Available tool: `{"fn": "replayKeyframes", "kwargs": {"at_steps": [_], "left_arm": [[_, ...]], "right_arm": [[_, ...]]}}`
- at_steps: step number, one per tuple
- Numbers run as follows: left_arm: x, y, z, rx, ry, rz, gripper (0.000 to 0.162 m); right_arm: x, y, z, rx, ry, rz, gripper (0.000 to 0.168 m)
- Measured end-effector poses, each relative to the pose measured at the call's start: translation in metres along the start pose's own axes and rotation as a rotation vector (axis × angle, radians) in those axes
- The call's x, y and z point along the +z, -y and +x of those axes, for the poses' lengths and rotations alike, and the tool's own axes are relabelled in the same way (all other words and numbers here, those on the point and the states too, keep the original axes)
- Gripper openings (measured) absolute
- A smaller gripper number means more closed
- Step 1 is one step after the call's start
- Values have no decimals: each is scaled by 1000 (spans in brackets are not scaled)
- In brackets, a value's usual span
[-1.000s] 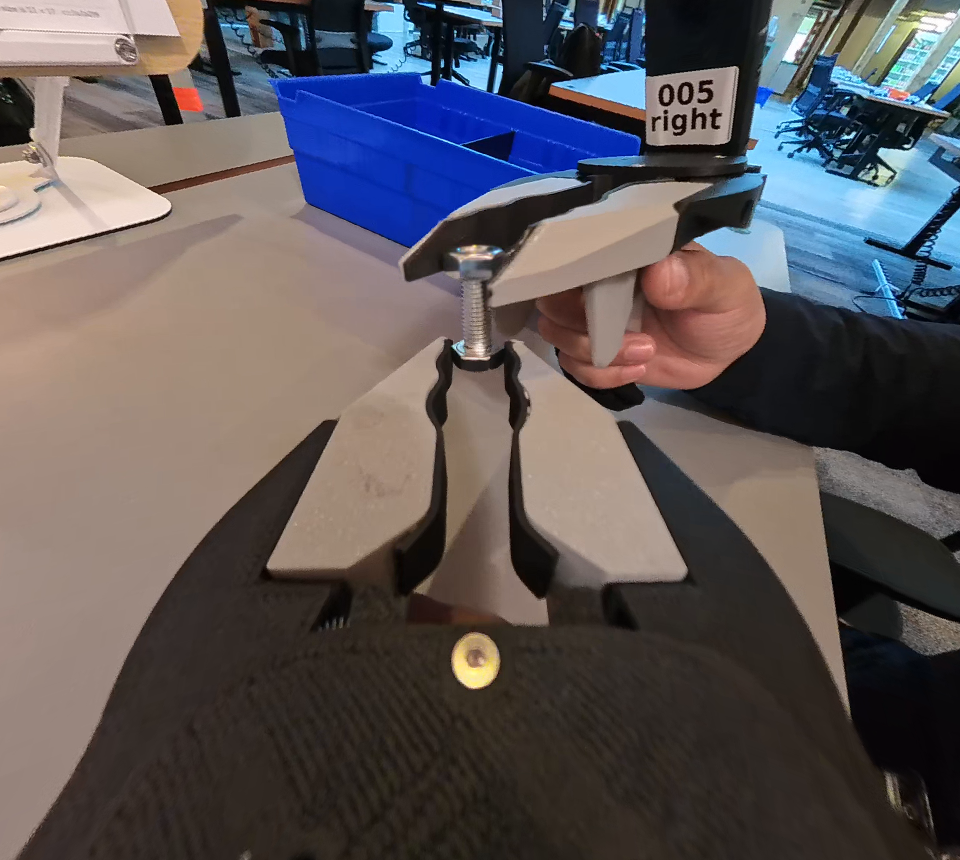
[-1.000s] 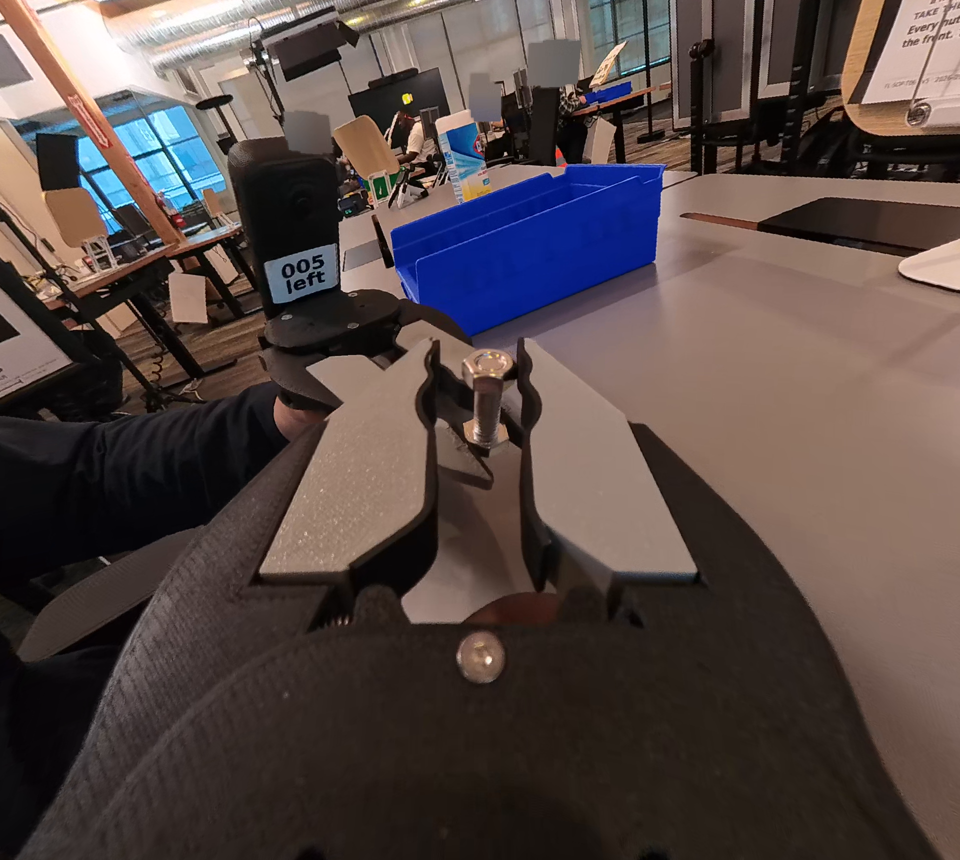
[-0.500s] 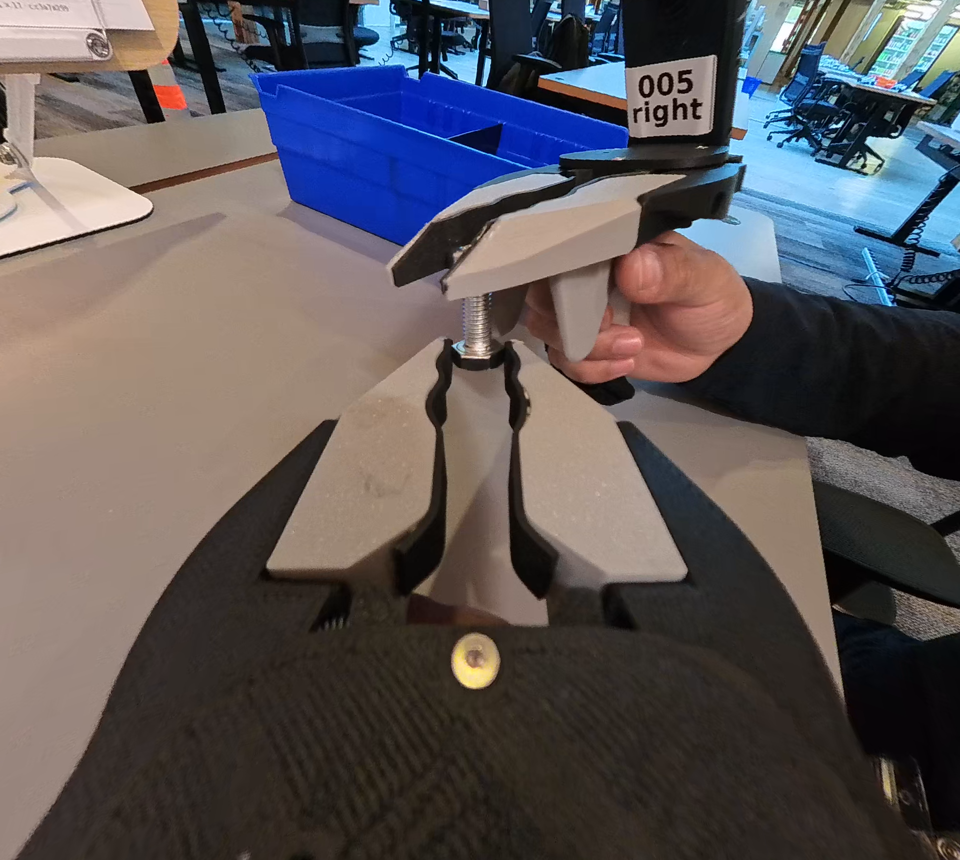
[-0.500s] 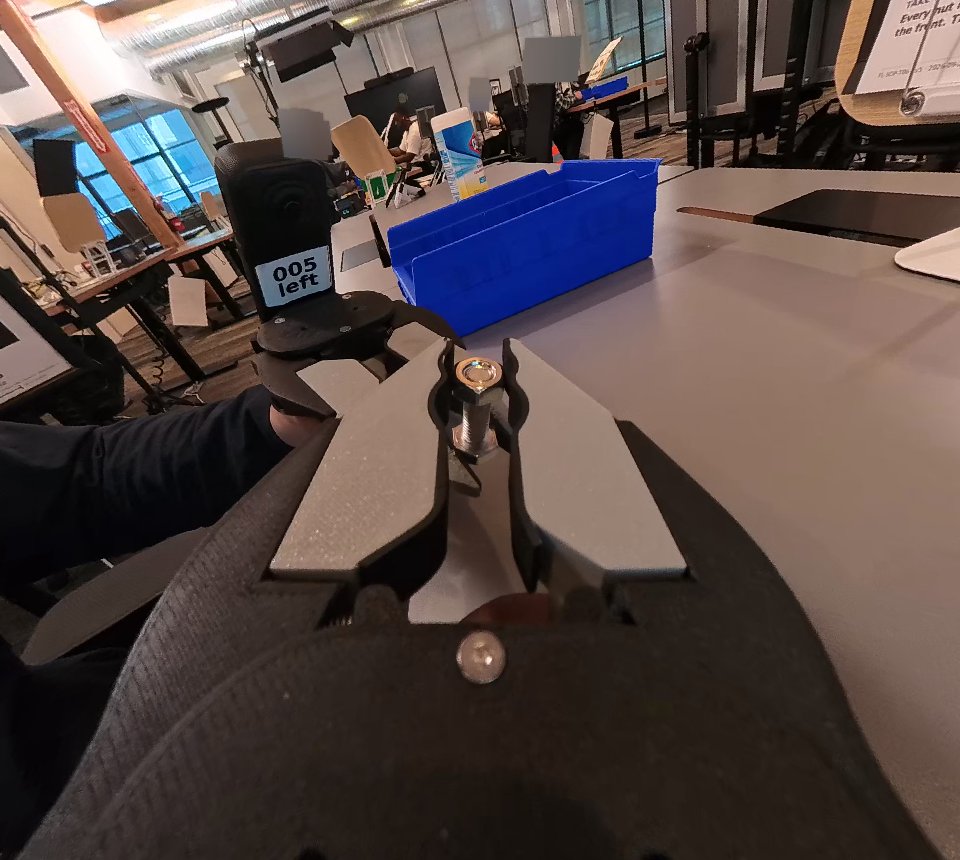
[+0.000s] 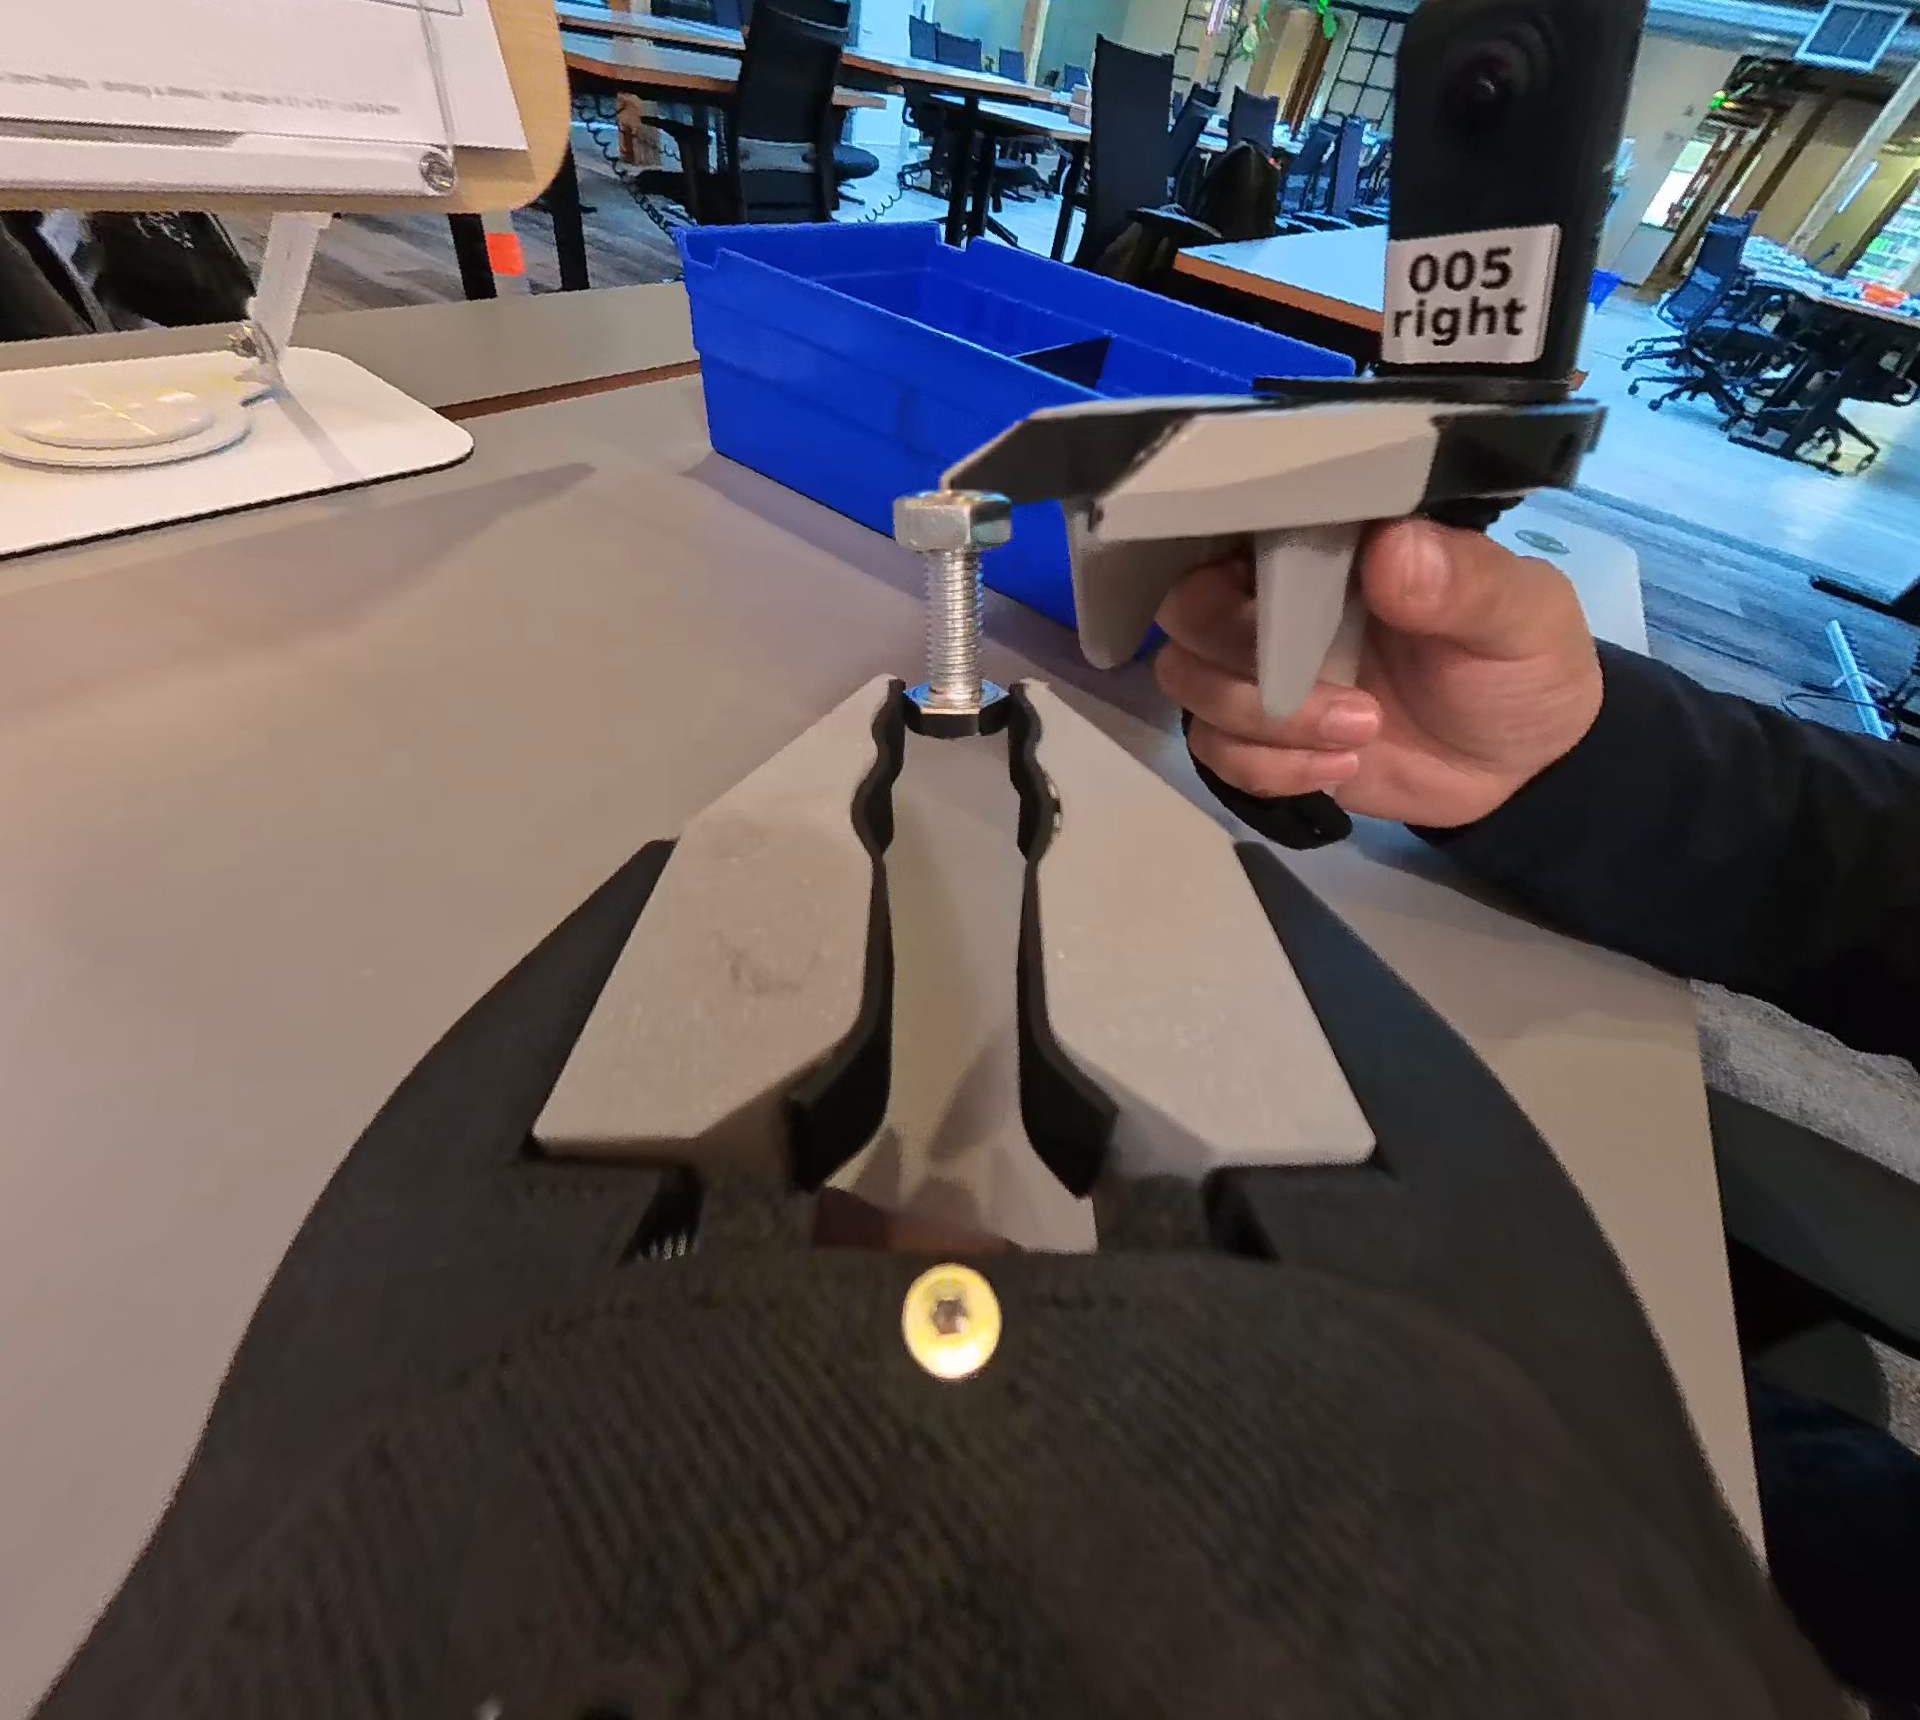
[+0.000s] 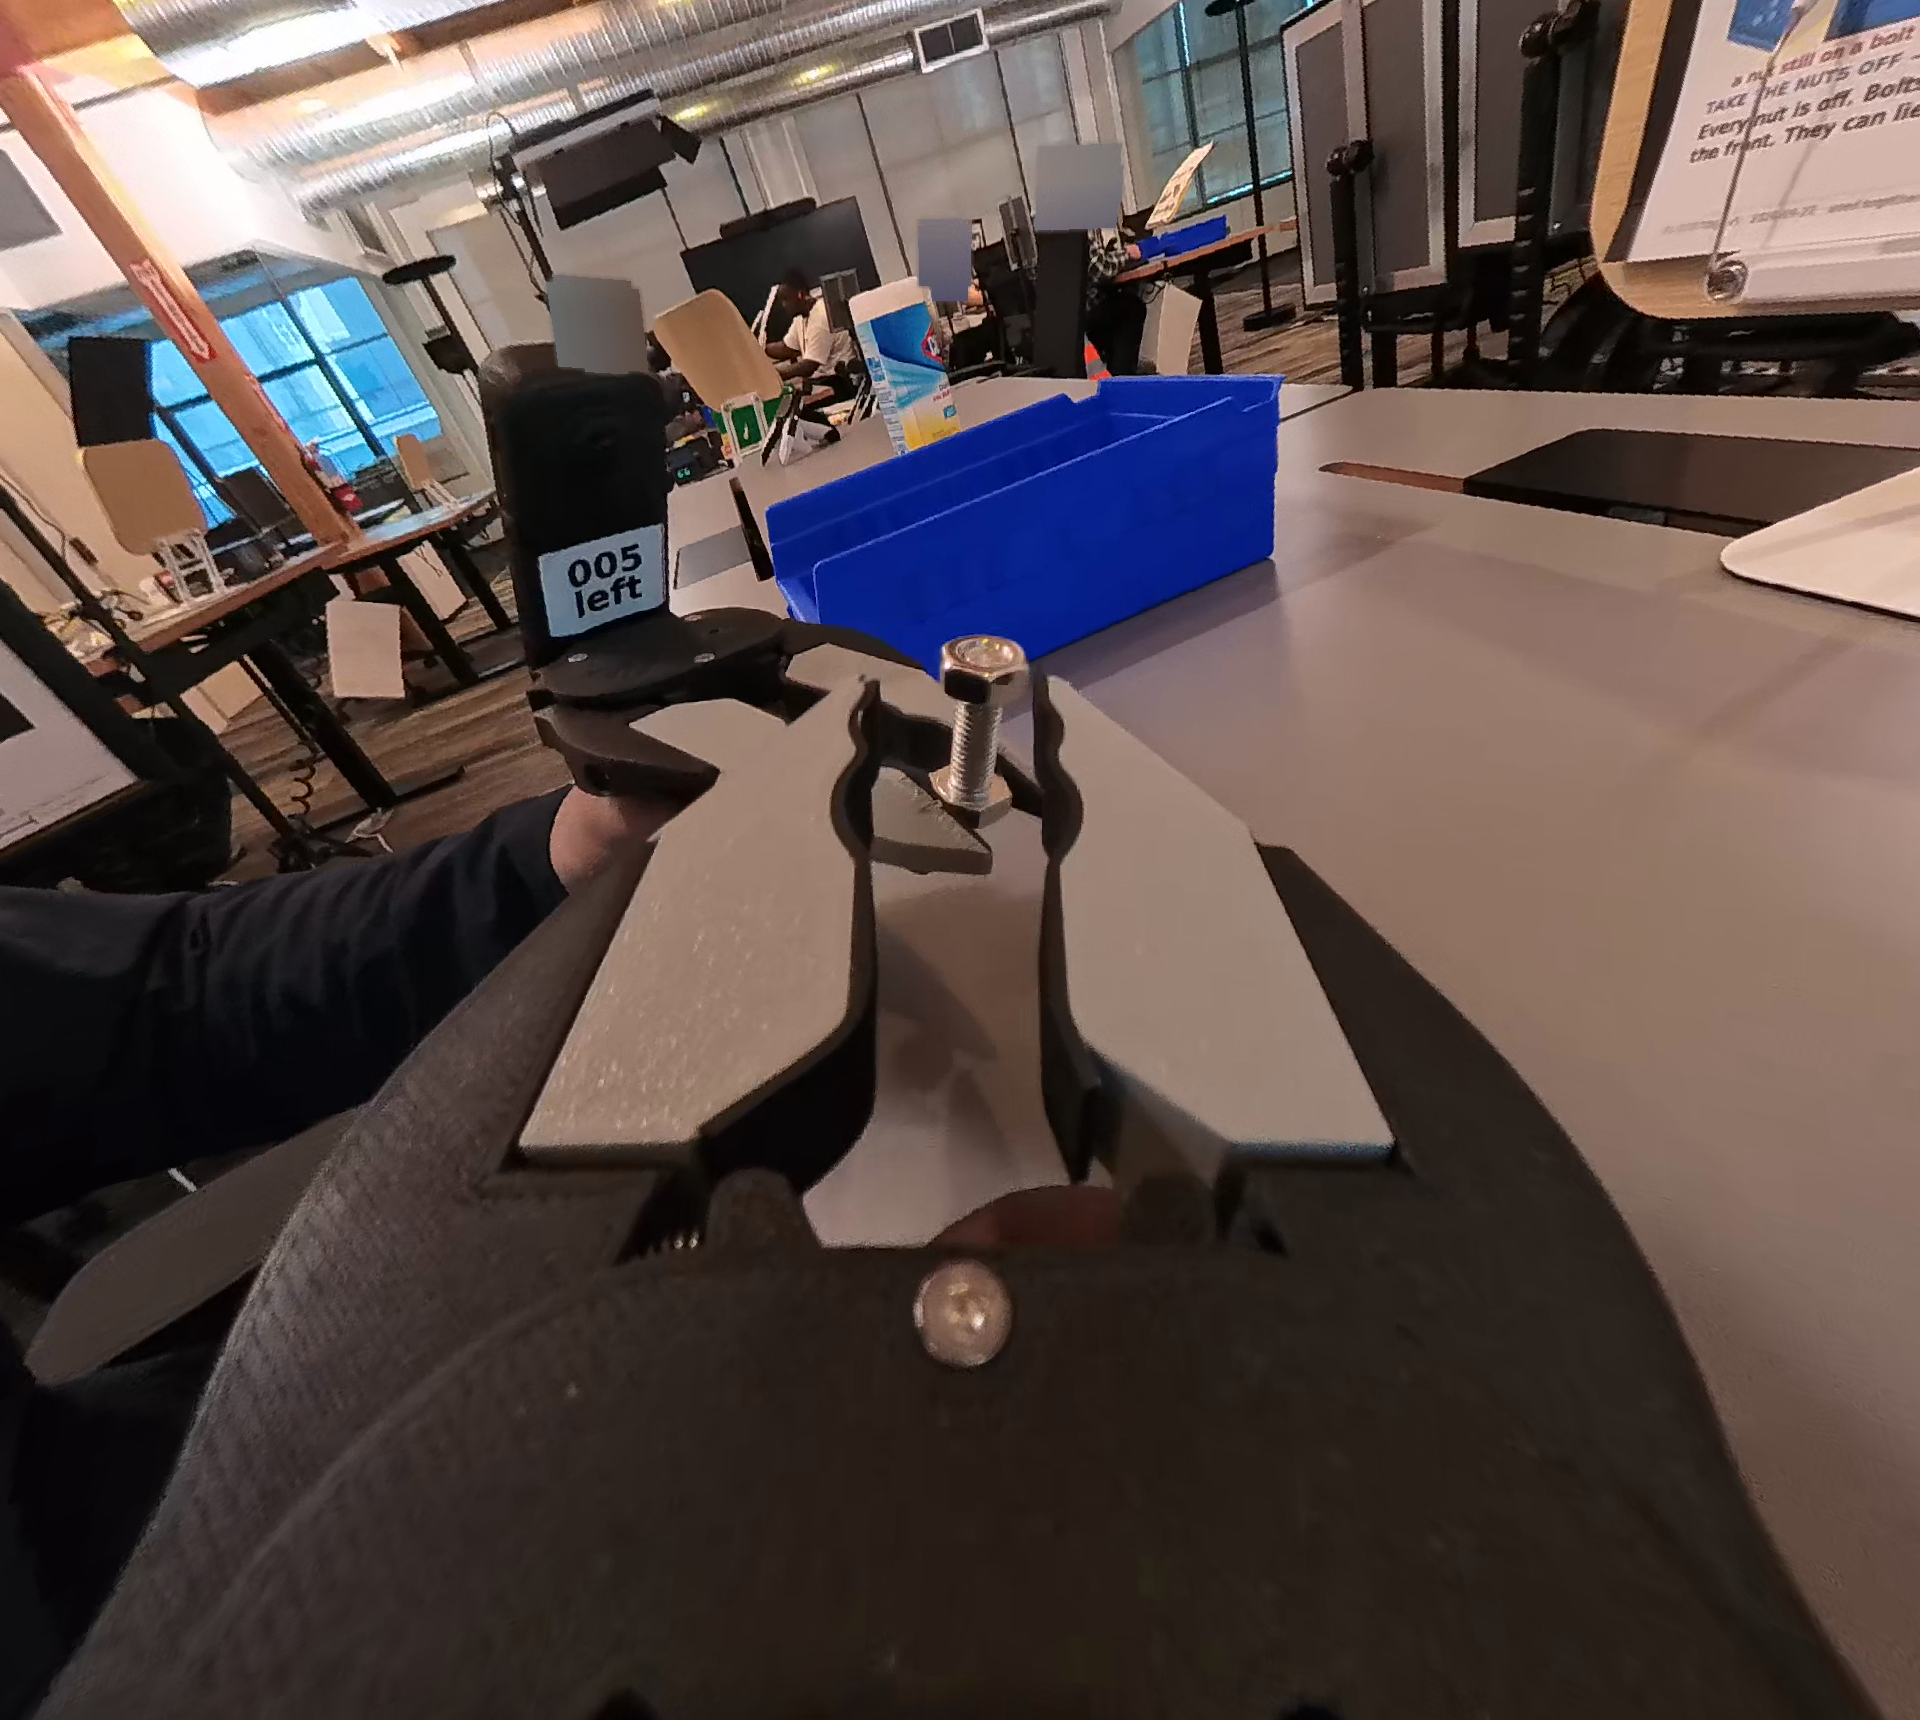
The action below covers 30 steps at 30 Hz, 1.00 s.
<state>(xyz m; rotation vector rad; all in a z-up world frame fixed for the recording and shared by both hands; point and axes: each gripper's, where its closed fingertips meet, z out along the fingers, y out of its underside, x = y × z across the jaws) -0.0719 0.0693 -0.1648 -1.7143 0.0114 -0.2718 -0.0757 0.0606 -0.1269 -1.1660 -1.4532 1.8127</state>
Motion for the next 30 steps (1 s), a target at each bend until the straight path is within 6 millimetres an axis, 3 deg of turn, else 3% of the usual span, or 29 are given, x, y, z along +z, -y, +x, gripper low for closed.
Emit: {"fn": "replayKeyframes", "kwargs": {"at_steps": [21,30], "left_arm": [[7,-13,25,4,-132,-65,17],[6,-9,21,23,-98,-45,17]], "right_arm": [[7,-11,-9,-12,48,-48,15],[5,-7,-5,-8,33,-30,15]]}}
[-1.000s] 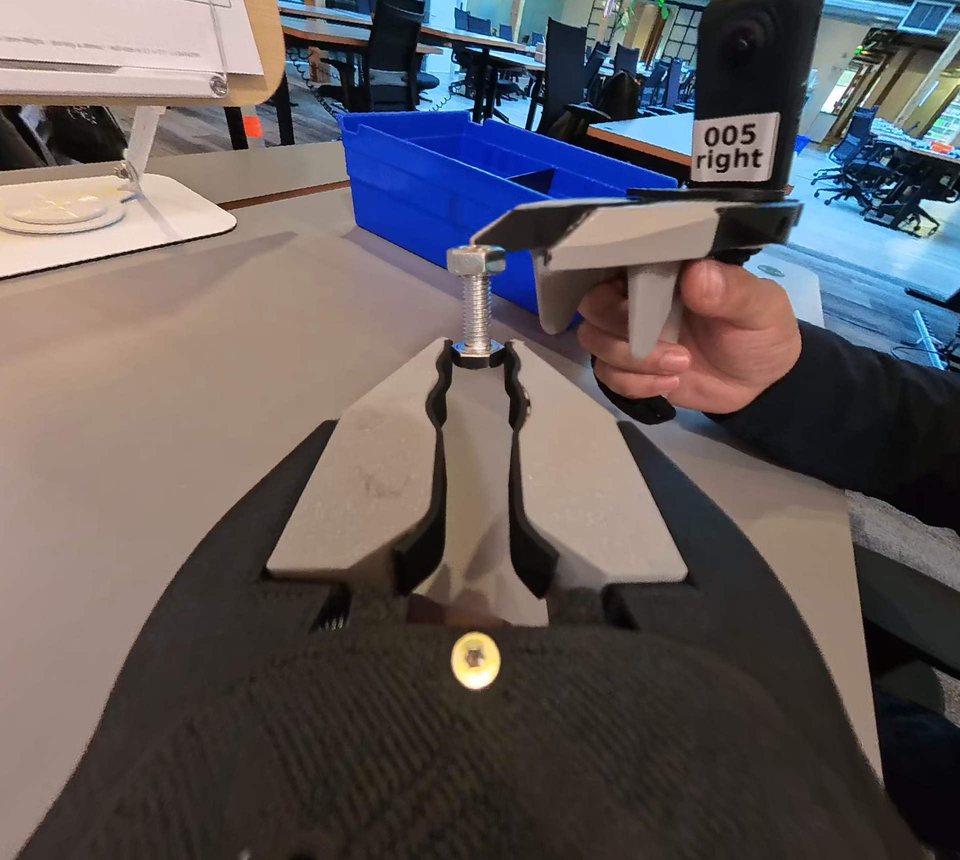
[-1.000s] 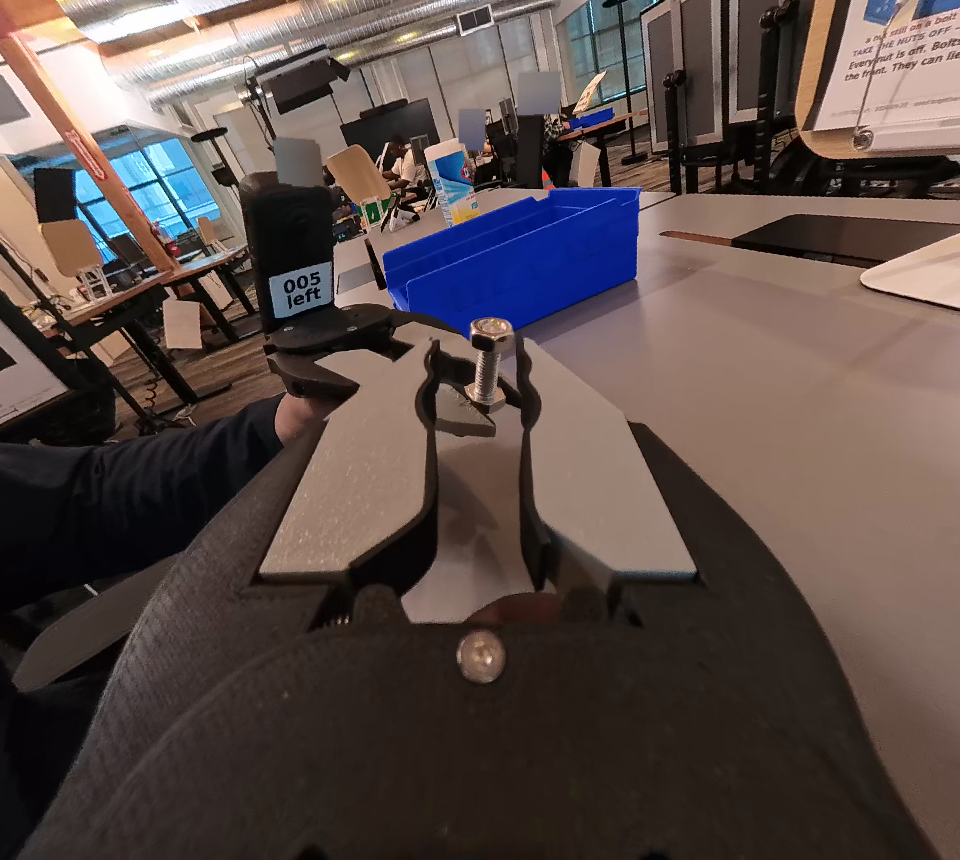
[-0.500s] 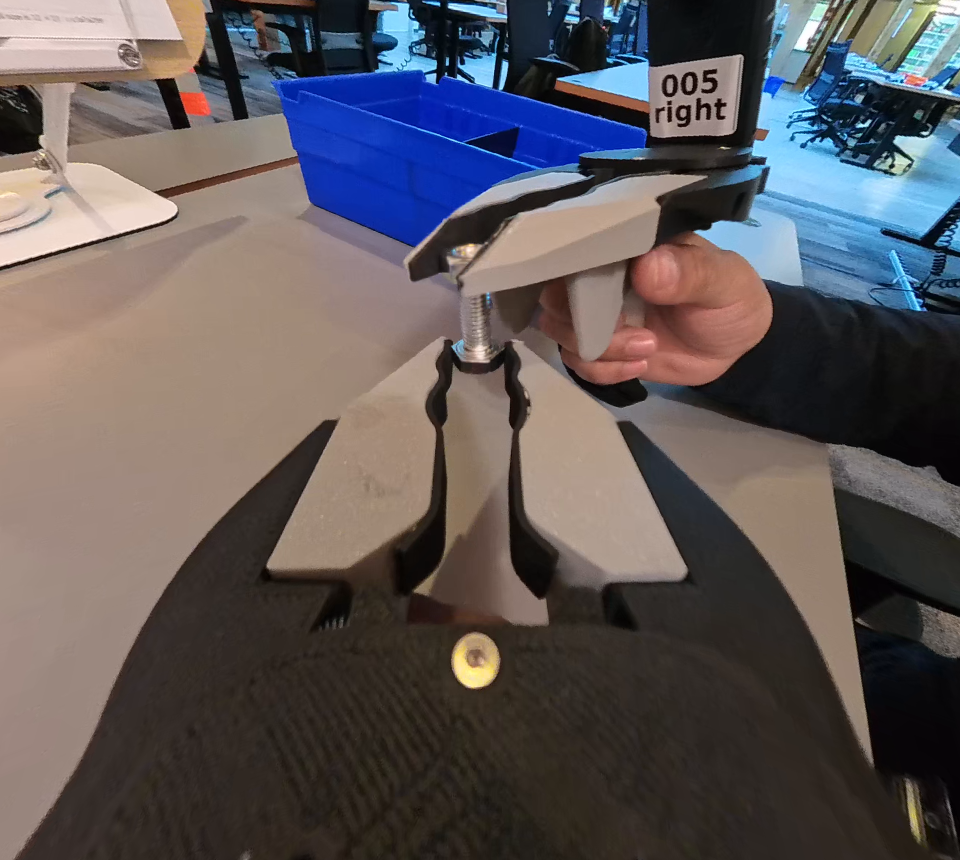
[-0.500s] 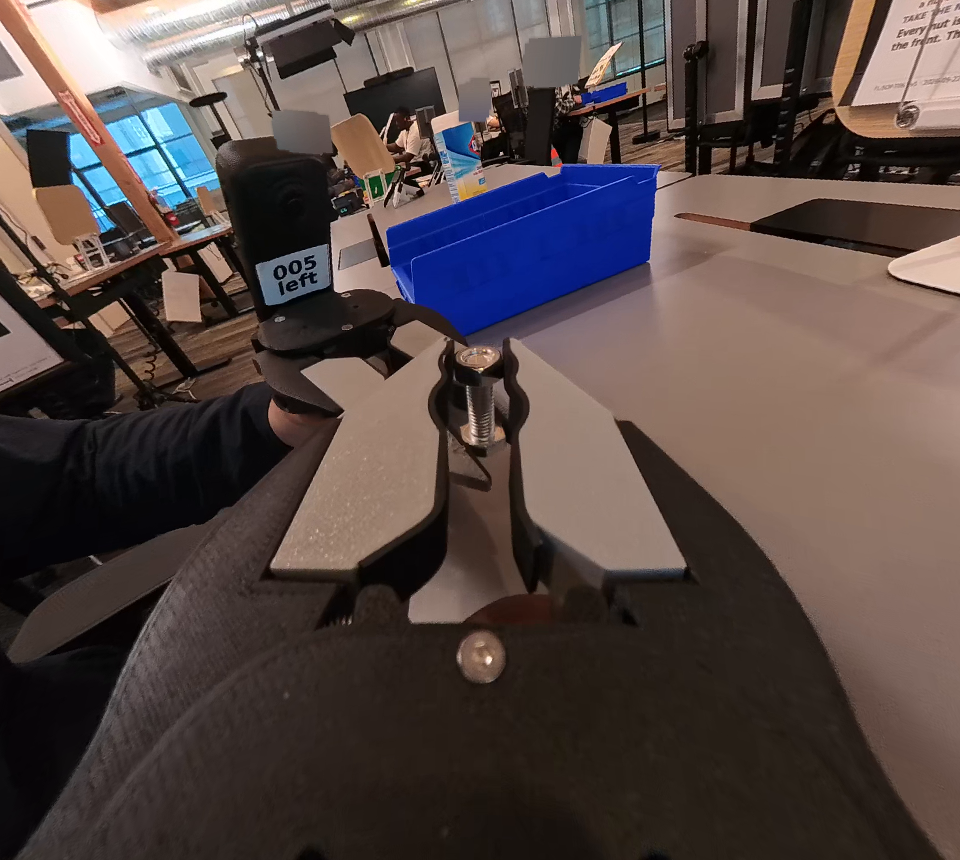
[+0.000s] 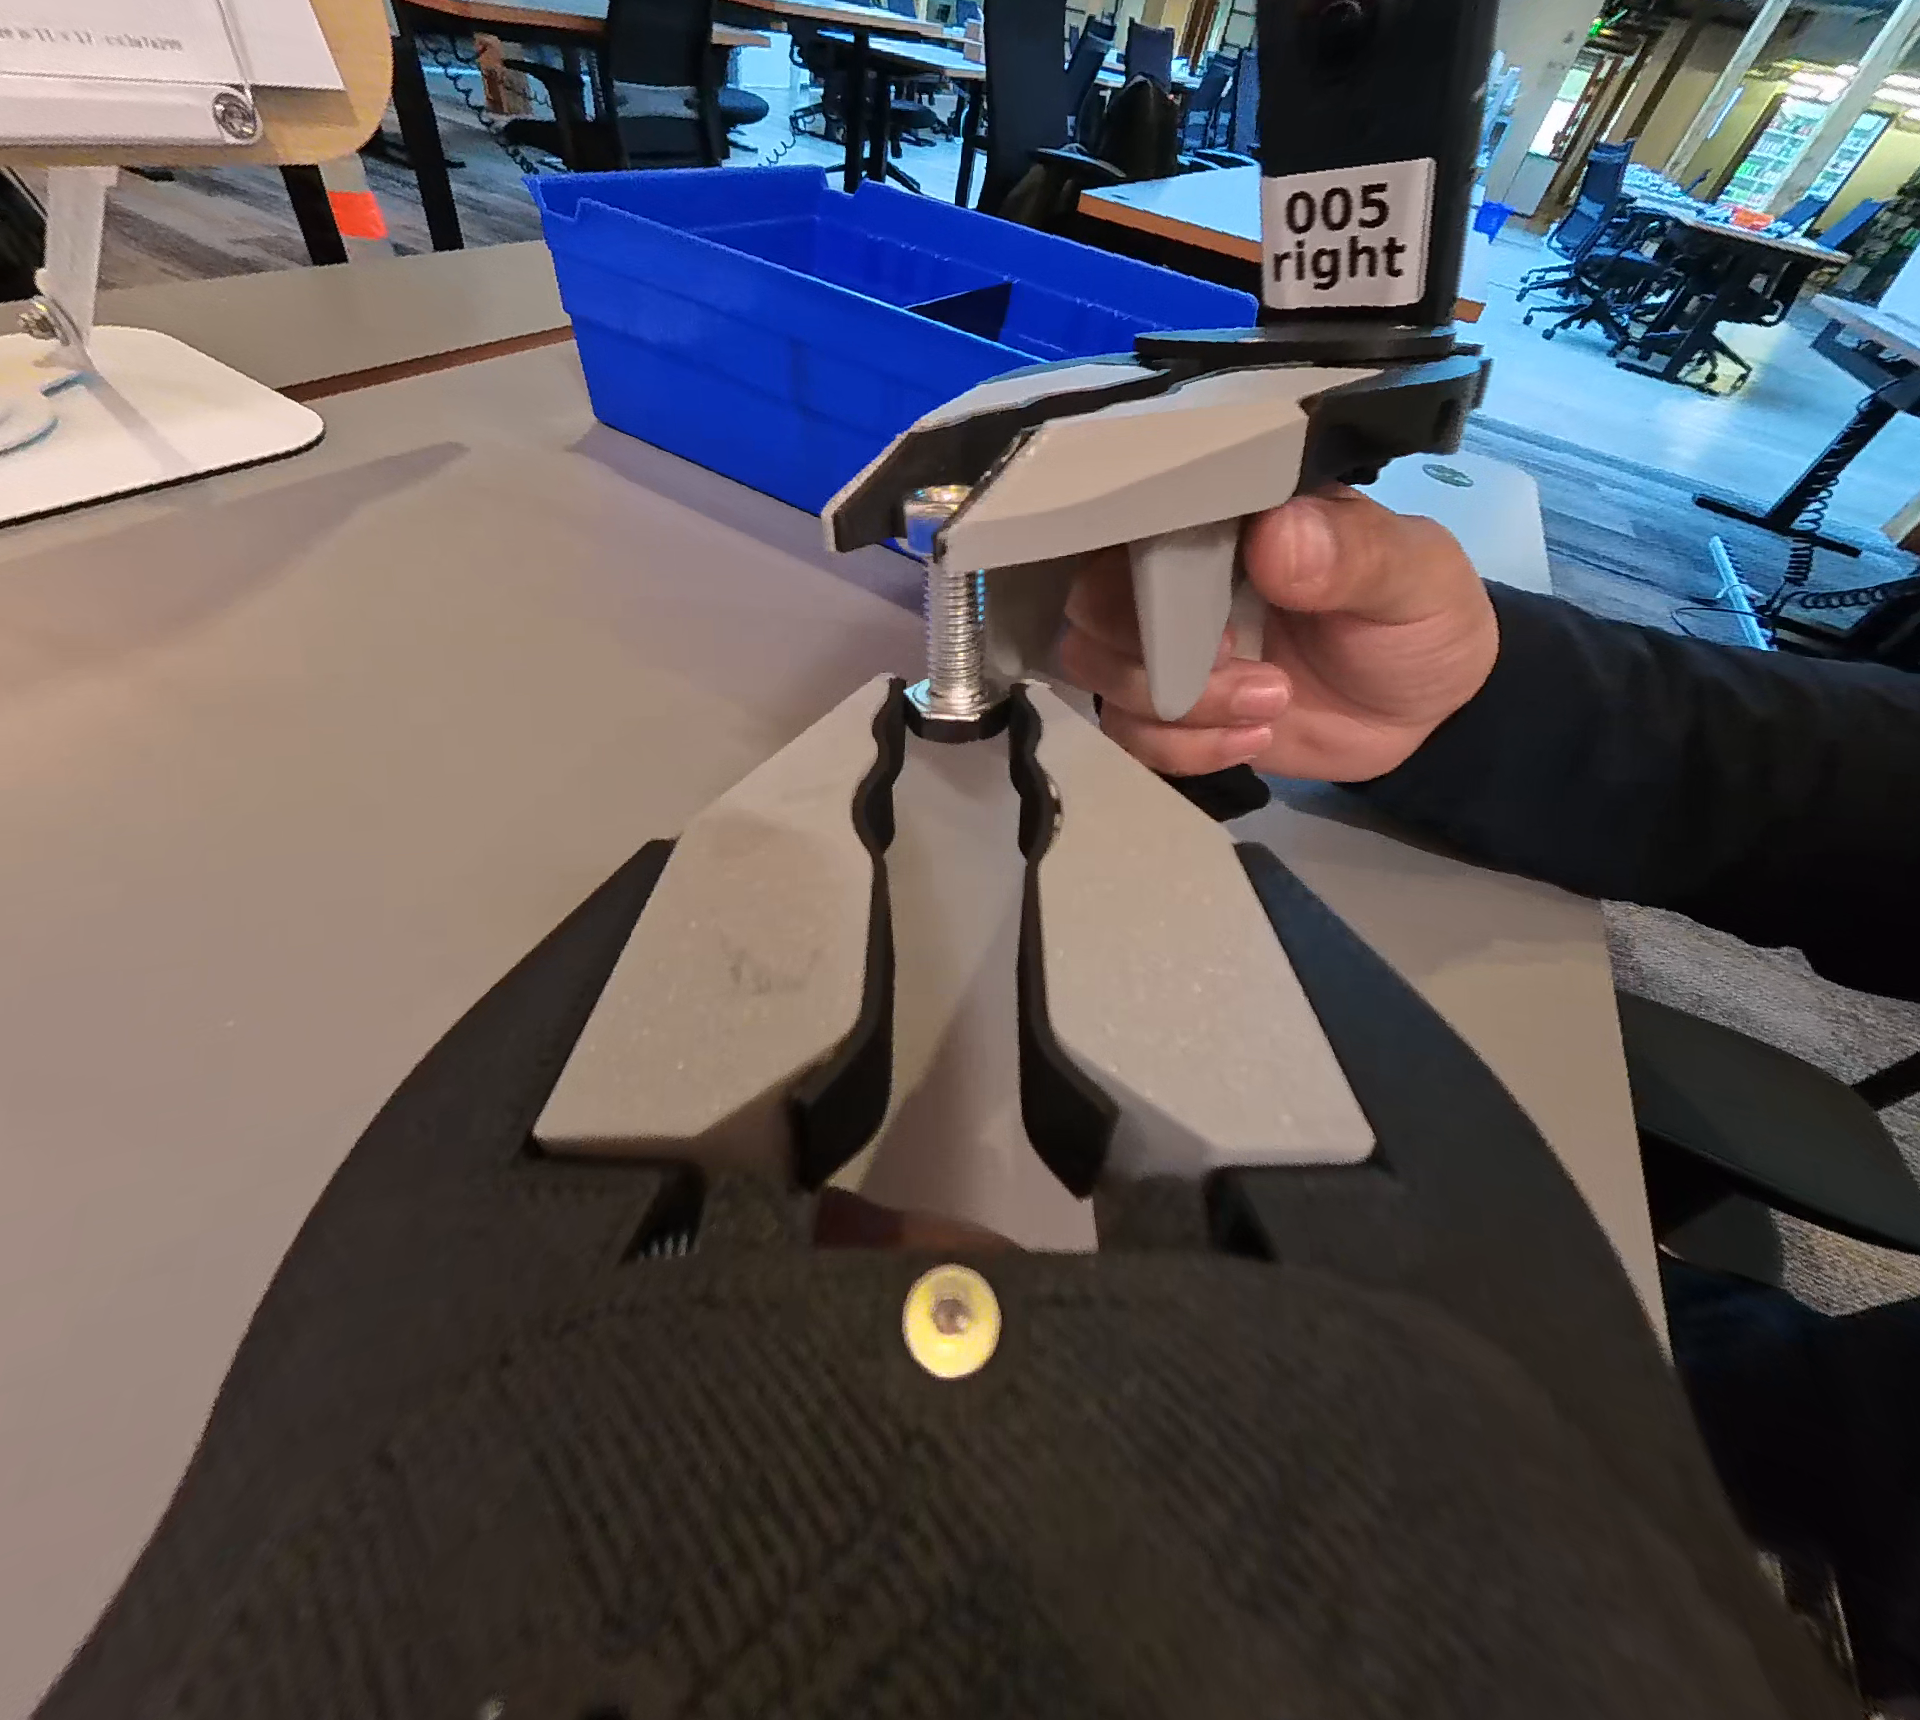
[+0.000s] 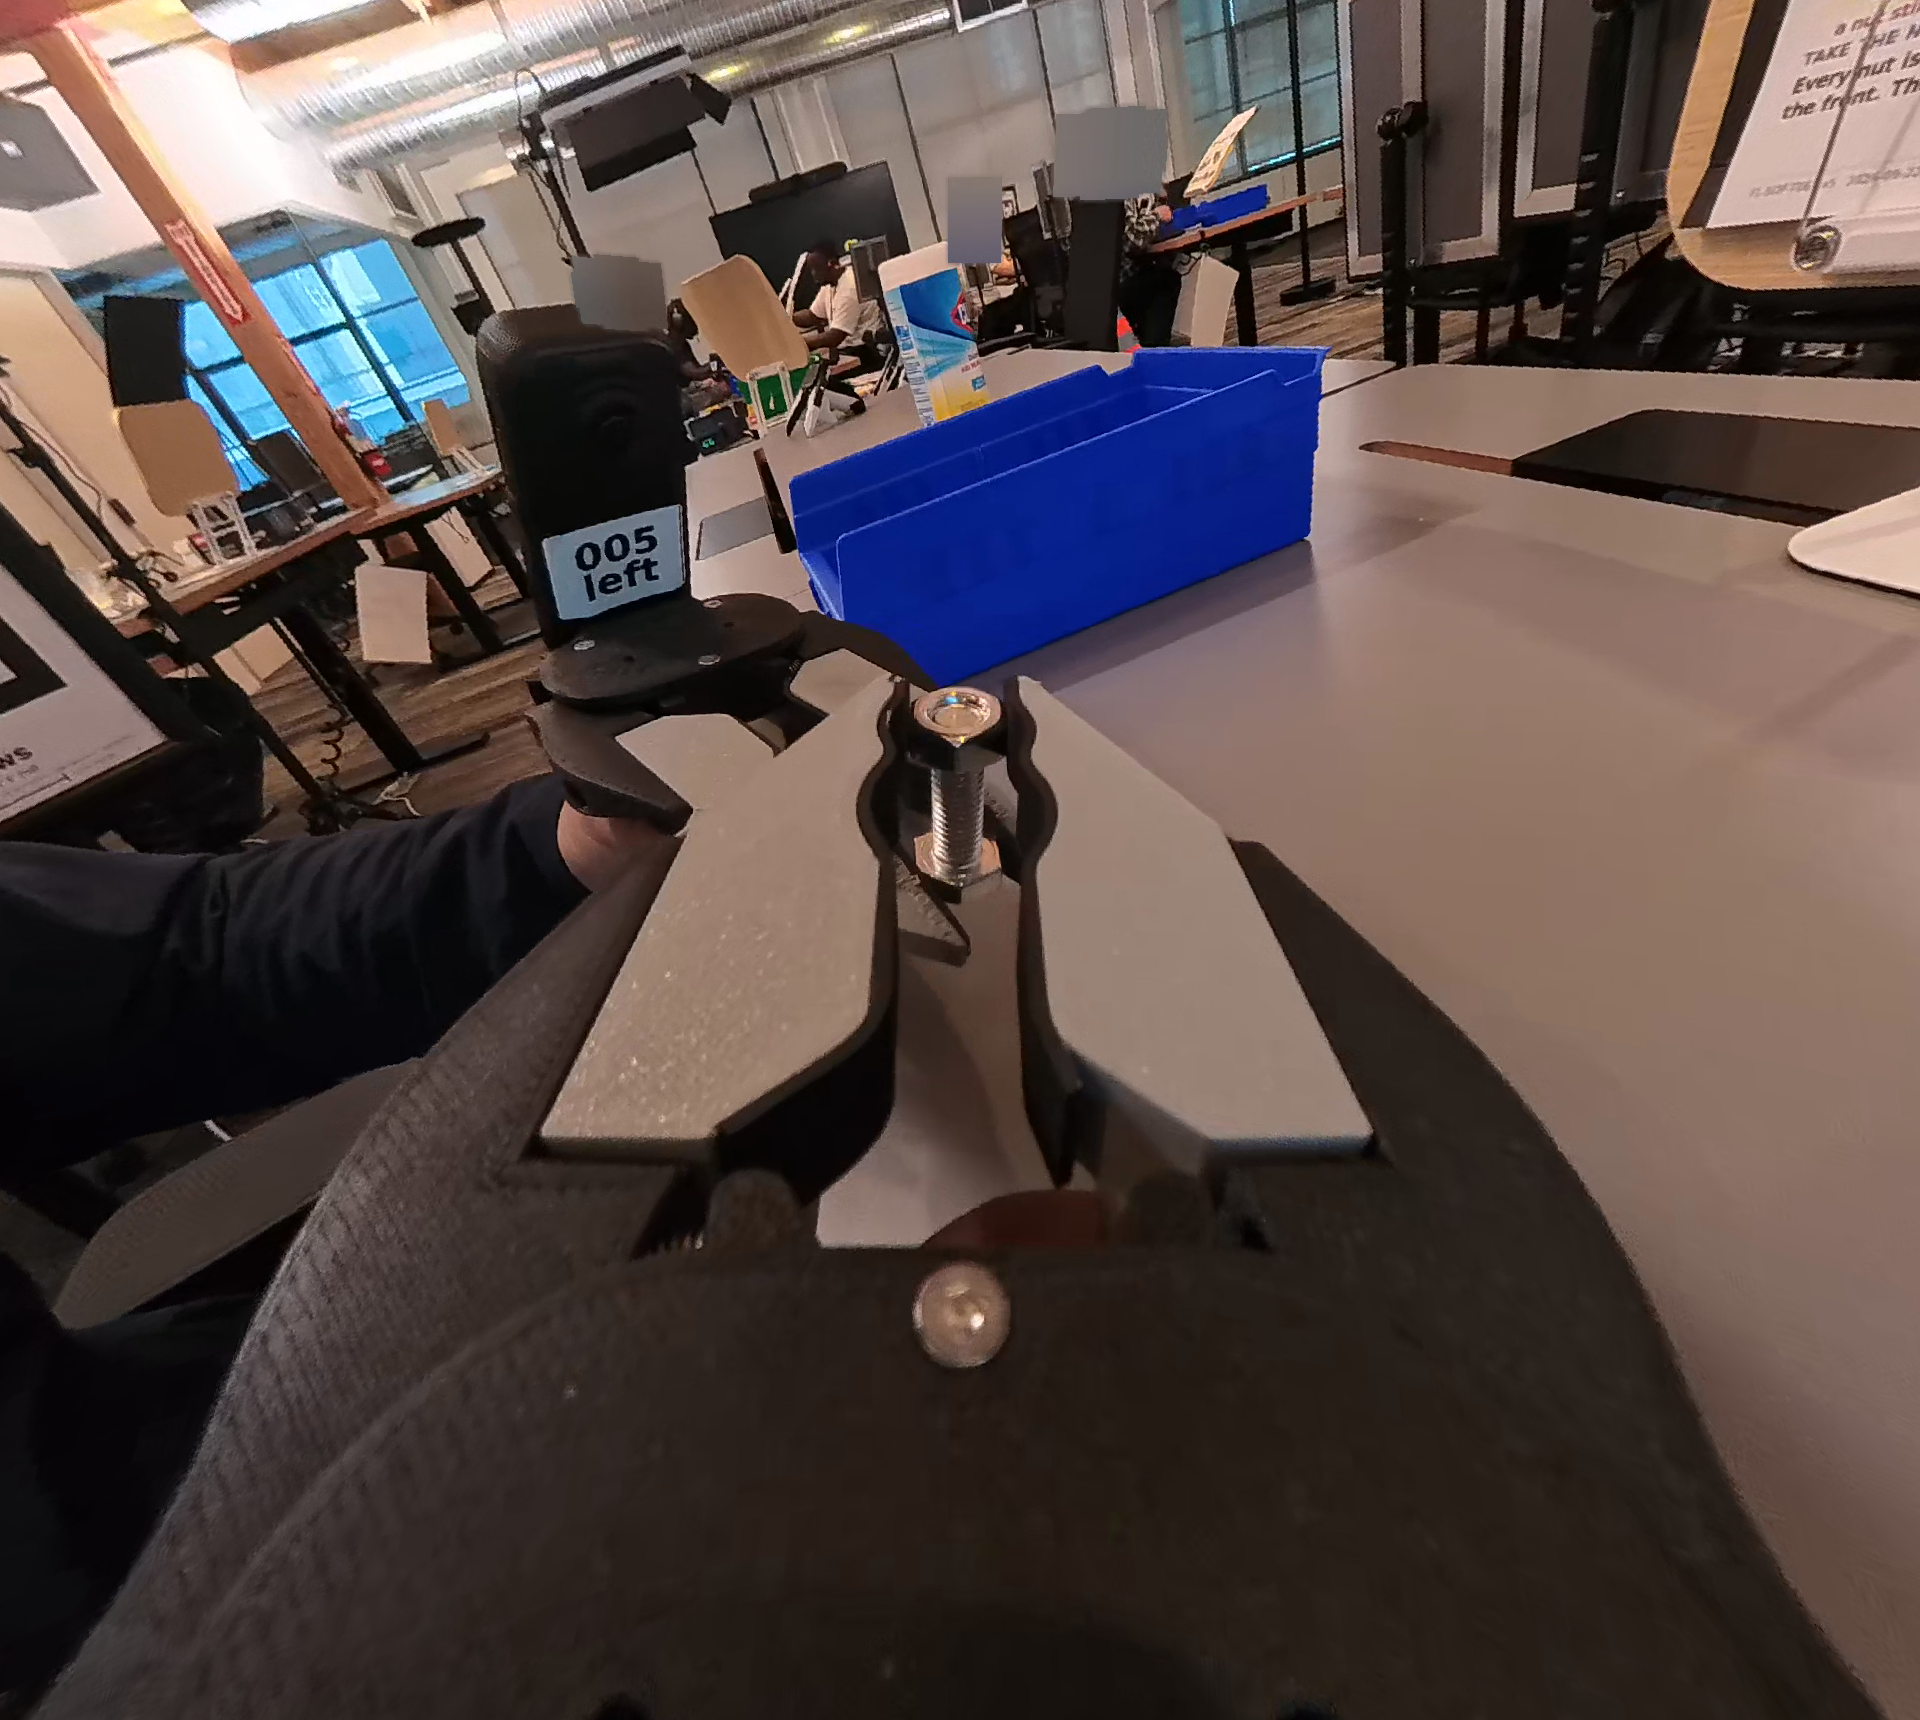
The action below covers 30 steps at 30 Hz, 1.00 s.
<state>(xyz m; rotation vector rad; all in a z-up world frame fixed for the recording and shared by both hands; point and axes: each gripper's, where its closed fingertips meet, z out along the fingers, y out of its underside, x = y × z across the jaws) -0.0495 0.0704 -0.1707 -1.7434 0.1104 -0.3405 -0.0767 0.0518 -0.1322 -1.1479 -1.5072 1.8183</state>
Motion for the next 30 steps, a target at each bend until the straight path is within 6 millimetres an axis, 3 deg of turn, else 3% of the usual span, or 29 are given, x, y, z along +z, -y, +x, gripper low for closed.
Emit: {"fn": "replayKeyframes", "kwargs": {"at_steps": [10,19,30], "left_arm": [[-5,4,-16,-34,72,27,17],[-7,6,-22,-34,101,37,17],[2,-4,-4,5,28,-21,17]], "right_arm": [[-7,10,5,15,-24,45,22],[-3,3,5,-18,-45,10,24],[3,-5,2,-33,-35,-22,15]]}}
